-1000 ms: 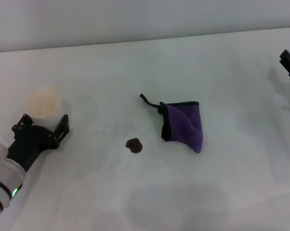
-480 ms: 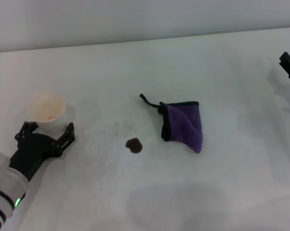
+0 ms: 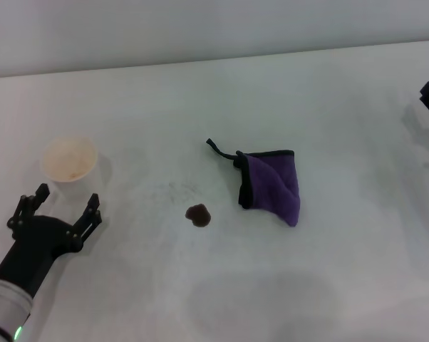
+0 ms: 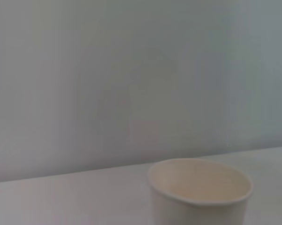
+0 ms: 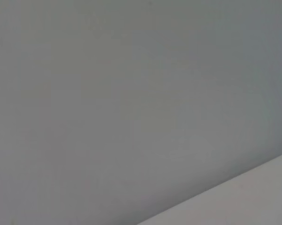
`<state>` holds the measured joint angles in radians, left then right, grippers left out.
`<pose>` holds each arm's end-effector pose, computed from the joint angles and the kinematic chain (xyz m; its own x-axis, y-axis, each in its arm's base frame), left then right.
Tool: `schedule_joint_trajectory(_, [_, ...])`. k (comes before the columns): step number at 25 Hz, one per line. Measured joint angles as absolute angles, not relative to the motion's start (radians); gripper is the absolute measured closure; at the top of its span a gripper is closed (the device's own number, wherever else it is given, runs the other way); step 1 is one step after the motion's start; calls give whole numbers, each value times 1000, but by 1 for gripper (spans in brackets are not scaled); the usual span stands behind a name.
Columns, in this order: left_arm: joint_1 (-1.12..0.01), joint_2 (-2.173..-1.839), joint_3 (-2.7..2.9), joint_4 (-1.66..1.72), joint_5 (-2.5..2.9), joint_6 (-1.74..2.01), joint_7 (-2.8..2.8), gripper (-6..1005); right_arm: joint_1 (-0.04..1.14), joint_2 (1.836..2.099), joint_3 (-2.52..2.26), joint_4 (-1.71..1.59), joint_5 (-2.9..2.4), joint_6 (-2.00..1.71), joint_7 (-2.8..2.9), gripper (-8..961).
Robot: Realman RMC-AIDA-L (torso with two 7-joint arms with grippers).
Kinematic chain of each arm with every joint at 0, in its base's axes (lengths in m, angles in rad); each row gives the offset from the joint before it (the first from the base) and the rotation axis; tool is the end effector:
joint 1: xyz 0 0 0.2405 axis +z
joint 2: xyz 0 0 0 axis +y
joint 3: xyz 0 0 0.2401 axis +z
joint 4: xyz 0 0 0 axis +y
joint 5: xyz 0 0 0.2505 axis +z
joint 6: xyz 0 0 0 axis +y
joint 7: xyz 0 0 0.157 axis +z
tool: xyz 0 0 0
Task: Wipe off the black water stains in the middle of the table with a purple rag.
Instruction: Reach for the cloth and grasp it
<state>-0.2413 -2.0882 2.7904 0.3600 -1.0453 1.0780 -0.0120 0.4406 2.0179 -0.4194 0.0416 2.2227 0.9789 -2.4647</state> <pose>-0.3358 0.2619 -0.1271 0.7356 0.1858 0.6514 0.6681 -0.3583 -0.6522 0.4291 0.3361 0.0047 0.3379 -0.1608 -0.9273 -0.9202 0.1506 -0.3614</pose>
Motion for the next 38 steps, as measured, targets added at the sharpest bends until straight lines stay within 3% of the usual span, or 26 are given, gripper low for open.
schedule_joint_trajectory(15, [-94, -2083, 2838, 329, -1049, 1371, -185, 111, 389, 2008, -621, -32, 2207, 1072, -2298, 82])
schedule_joint_trajectory(25, [-100, -2082, 2833, 222, -1069, 1409, -370, 112, 316, 1969, -1059, -672, 1627, 1103, -1743, 82])
schedule_joint_trajectory(33, [-127, -2082, 2832, 201, -1072, 1352, -373, 111, 400, 2008, -1120, -1020, 1108, 1310, -1374, 82])
schedule_joint_trajectory(38, [-144, -2084, 2832, 189, -1077, 1320, -366, 111, 471, 2010, -1320, -1208, 888, 1338, -1035, 82])
